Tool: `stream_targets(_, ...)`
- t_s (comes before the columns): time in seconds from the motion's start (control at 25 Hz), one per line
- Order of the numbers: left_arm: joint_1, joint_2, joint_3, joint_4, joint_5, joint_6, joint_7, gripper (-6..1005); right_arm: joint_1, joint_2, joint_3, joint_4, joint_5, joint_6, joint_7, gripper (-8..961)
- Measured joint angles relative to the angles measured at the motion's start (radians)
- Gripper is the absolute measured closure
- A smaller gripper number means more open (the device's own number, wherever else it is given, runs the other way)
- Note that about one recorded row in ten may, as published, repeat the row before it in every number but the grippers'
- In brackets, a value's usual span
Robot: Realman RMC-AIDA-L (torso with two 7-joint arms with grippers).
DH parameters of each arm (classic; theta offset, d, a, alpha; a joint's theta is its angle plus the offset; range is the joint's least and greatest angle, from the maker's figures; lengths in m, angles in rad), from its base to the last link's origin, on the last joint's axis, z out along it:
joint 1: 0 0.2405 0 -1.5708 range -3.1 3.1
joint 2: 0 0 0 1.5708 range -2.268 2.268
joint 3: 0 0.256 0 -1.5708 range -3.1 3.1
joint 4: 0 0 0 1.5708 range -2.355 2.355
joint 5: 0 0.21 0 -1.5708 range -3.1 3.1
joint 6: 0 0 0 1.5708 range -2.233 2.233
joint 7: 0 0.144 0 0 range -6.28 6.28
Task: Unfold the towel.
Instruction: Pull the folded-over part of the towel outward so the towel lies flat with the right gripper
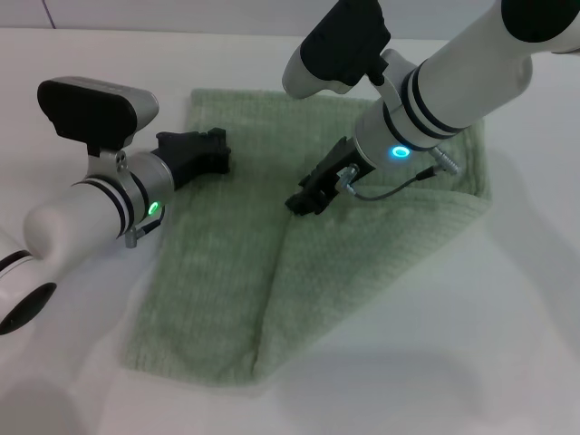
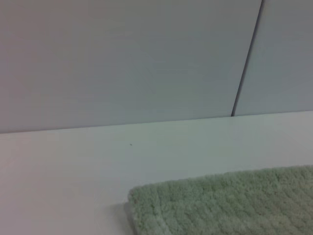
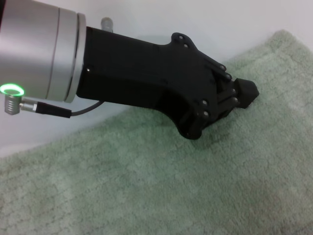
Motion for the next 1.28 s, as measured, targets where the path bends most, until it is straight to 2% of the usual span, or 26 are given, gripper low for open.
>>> stream_targets(0.04, 0.005, 0.0, 0.0, -0.007, 0.0, 0.0, 0.0, 1000, 0.0, 0.0, -0.001, 0.0, 0.0, 0.001, 0.003, 631)
stream_targets(0.68, 0.01, 0.002, 0.0, -0.01, 0.001, 0.002, 0.0, 1001, -0.003, -0.002, -0.001, -0.014, -0.003, 0.028, 0.005, 694)
stream_targets(0.88, 0.01, 0.003, 0.0, -0.01, 0.001, 0.002, 0.0, 1001, -0.013, -0.006, -0.002, -0.054, -0.01, 0.046, 0.006, 933)
stream_targets(0.92, 0.01, 0.003, 0.0, -0.01, 0.001, 0.002, 0.0, 1001, -0.013, -0.006, -0.002, -0.054, -0.01, 0.046, 0.006, 934)
stream_targets(1.0, 0.012, 0.003, -0.001, -0.01, 0.001, 0.002, 0.0, 1001, -0.031, -0.01, -0.001, -0.105, -0.017, 0.069, 0.008, 936)
stream_targets(1.04, 0.013, 0.004, -0.003, -0.01, 0.001, 0.002, 0.0, 1001, -0.058, -0.013, 0.007, -0.174, -0.04, 0.109, 0.013, 936)
stream_targets(1.08, 0.014, 0.004, -0.003, -0.01, 0.001, 0.002, 0.0, 1001, -0.058, -0.013, 0.007, -0.174, -0.04, 0.109, 0.013, 936)
stream_targets(1.28, 0.015, 0.005, -0.007, -0.01, 0.001, 0.001, 0.0, 1001, -0.13, -0.014, 0.039, -0.358, -0.15, 0.216, 0.055, 936)
